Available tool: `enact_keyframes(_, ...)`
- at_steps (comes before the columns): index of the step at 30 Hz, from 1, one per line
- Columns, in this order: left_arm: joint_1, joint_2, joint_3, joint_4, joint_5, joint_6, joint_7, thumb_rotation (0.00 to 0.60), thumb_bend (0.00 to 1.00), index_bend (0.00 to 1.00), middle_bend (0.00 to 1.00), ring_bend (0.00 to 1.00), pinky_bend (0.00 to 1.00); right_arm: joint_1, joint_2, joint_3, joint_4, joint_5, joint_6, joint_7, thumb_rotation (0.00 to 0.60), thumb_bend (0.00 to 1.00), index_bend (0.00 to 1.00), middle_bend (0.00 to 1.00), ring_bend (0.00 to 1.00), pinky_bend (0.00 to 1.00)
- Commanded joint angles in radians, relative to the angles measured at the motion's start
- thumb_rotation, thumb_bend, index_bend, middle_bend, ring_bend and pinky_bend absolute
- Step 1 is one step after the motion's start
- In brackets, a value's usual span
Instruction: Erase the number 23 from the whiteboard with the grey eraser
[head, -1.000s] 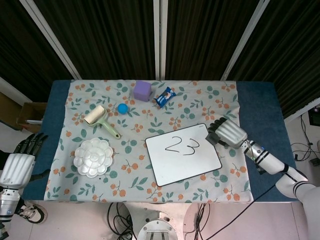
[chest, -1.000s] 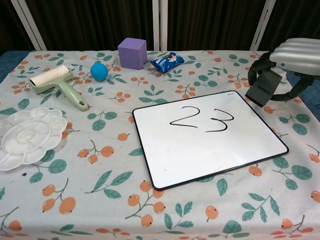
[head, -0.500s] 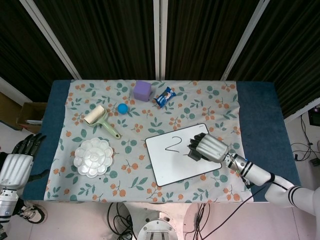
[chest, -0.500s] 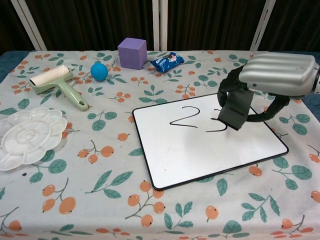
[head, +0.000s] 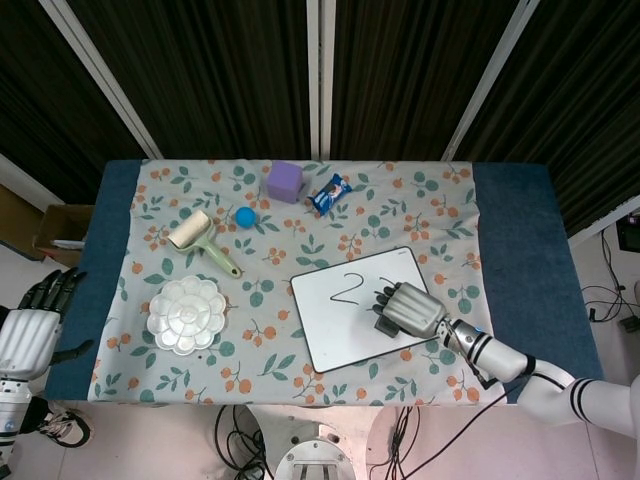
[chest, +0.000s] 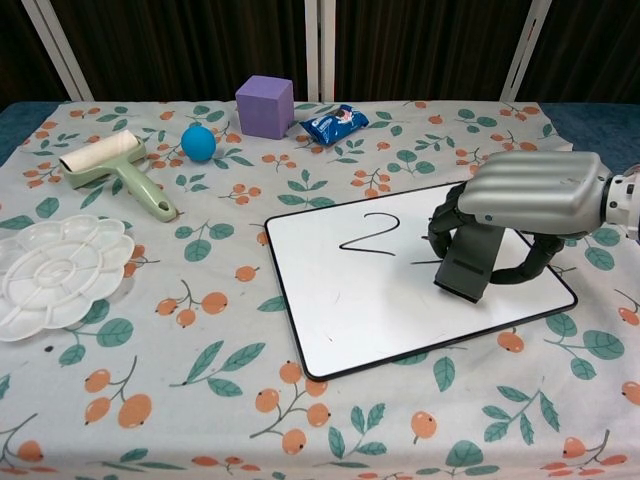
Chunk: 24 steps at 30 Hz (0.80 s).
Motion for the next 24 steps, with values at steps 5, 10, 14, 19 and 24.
enact_keyframes(5, 0.005, 0.001, -0.002, 0.018, -0.006, 0.004, -0.023, 0.600, 0.00, 0.08, 0.07, 0.04, 0.16, 0.006, -0.027, 0.027, -0.009, 0.062, -0.065, -0.076, 0.600, 0.33, 0.85, 0.70, 0.61, 0.50)
enact_keyframes(10, 0.007, 0.000, -0.003, 0.031, -0.007, 0.008, -0.040, 0.600, 0.00, 0.08, 0.07, 0.04, 0.16, 0.007, -0.063, 0.052, 0.009, 0.081, -0.064, -0.109, 0.600, 0.33, 0.85, 0.70, 0.61, 0.51)
enact_keyframes(14, 0.009, 0.001, -0.003, 0.040, -0.009, 0.008, -0.051, 0.600, 0.00, 0.08, 0.07, 0.04, 0.16, 0.017, -0.110, 0.078, 0.039, 0.088, -0.059, -0.132, 0.600, 0.33, 0.86, 0.71, 0.62, 0.52)
enact_keyframes(19, 0.013, 0.003, -0.002, 0.046, -0.007, 0.015, -0.061, 0.600, 0.00, 0.08, 0.07, 0.04, 0.16, 0.043, -0.179, 0.116, 0.094, 0.122, -0.091, -0.153, 0.600, 0.34, 0.86, 0.71, 0.62, 0.52)
enact_keyframes(24, 0.019, 0.008, -0.004, 0.053, -0.013, 0.020, -0.073, 0.600, 0.00, 0.08, 0.07, 0.04, 0.16, 0.078, -0.260, 0.155, 0.159, 0.145, -0.113, -0.180, 0.600, 0.34, 0.86, 0.71, 0.62, 0.52)
